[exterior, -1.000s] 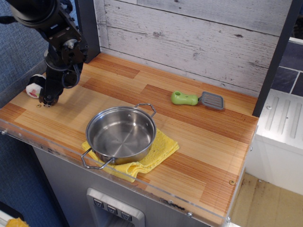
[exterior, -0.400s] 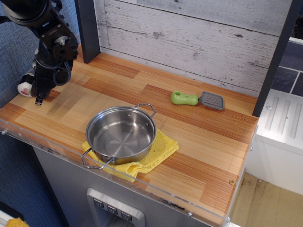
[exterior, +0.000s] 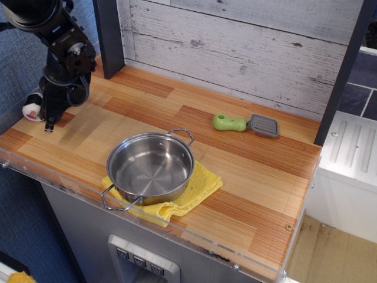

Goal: Place sushi roll into pot, standing up on its side.

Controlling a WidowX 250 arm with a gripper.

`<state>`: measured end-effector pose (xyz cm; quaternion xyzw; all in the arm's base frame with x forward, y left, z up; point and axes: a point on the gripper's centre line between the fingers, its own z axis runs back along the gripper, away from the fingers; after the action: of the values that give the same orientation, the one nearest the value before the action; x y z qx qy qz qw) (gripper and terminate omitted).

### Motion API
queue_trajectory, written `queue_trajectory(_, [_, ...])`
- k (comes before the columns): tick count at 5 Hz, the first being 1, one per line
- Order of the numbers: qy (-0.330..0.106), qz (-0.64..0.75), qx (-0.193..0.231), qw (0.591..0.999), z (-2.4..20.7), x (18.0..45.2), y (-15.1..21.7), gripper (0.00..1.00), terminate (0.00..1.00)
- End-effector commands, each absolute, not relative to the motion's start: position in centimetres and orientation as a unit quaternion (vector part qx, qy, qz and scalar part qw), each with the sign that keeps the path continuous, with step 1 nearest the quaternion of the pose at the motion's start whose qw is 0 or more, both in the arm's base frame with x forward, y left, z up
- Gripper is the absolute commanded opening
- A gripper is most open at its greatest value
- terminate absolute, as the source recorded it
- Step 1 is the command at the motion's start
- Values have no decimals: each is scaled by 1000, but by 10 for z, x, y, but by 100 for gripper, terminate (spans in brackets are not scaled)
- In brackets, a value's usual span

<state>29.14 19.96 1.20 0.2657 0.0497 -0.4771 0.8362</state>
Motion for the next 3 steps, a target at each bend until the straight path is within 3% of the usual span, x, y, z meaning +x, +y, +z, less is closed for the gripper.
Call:
queue_trajectory(1, [-19, -478, 283, 831, 57, 310, 172, 0, 0])
queue_trajectory(3, [-72, -484, 280, 826, 83, 310, 141, 0, 0])
